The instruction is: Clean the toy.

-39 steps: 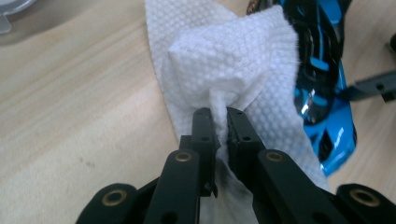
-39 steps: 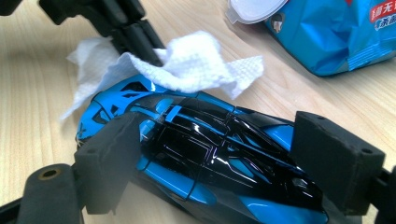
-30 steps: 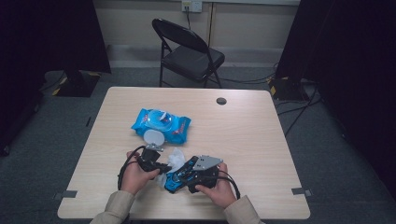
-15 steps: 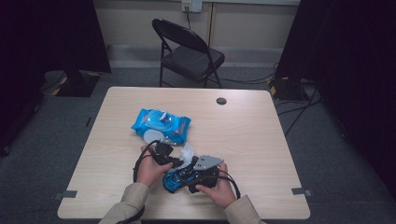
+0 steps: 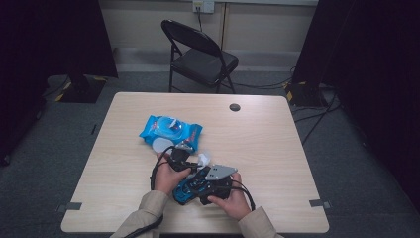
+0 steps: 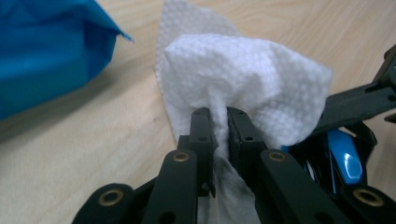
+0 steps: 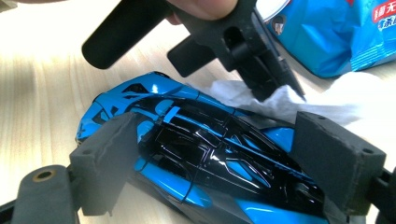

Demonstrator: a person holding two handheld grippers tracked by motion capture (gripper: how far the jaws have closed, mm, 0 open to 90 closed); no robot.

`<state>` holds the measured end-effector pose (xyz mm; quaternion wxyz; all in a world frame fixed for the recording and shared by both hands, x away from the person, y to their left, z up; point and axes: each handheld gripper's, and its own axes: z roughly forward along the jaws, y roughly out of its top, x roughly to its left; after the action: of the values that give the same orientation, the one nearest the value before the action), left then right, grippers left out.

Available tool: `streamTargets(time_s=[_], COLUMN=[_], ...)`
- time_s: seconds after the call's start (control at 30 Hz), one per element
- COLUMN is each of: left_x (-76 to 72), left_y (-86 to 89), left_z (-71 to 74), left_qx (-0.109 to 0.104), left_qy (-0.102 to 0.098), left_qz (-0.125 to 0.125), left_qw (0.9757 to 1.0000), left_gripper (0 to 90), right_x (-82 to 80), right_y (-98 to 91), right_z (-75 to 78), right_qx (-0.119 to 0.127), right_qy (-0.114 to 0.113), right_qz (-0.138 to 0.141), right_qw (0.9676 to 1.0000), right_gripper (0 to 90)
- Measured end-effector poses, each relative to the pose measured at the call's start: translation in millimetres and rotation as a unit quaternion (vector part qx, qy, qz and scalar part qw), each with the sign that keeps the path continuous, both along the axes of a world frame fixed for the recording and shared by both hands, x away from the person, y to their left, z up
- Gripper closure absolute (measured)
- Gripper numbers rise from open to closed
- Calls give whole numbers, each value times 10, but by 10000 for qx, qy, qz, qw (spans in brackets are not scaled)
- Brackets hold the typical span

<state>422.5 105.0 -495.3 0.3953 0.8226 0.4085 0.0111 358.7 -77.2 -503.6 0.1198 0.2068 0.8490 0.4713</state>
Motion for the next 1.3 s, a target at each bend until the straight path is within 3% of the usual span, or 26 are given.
streamTargets(time_s=[0.17, 0.37, 0.63, 0.8, 1.07, 1.3], left_x=[-9, -58, -212, -325, -500, -624], left_y=[22, 202, 439, 557, 704, 797], left_z=[64, 229, 364, 408, 432, 327], left_qx=[21, -32, 54, 3, 76, 91], left_qy=[-64, -154, -222, -223, -195, -58], left_qz=[5, 83, 76, 89, 21, 8], left_qw=[10000, 9998, 9997, 9997, 9998, 9999], left_gripper=[824, 831, 836, 840, 842, 842], right_x=[1, 4, 6, 5, 5, 10], right_y=[1, 3, 5, 6, 8, 13], right_z=[0, 2, 3, 5, 5, 13], right_qx=[3, -3, -7, -12, -16, -57], right_qy=[8, 18, 24, 25, 21, 14], right_qz=[6, 9, 16, 10, 14, 31], right_qw=[10000, 10000, 10000, 10000, 10000, 10000], right_gripper=[147, 147, 147, 147, 148, 148])
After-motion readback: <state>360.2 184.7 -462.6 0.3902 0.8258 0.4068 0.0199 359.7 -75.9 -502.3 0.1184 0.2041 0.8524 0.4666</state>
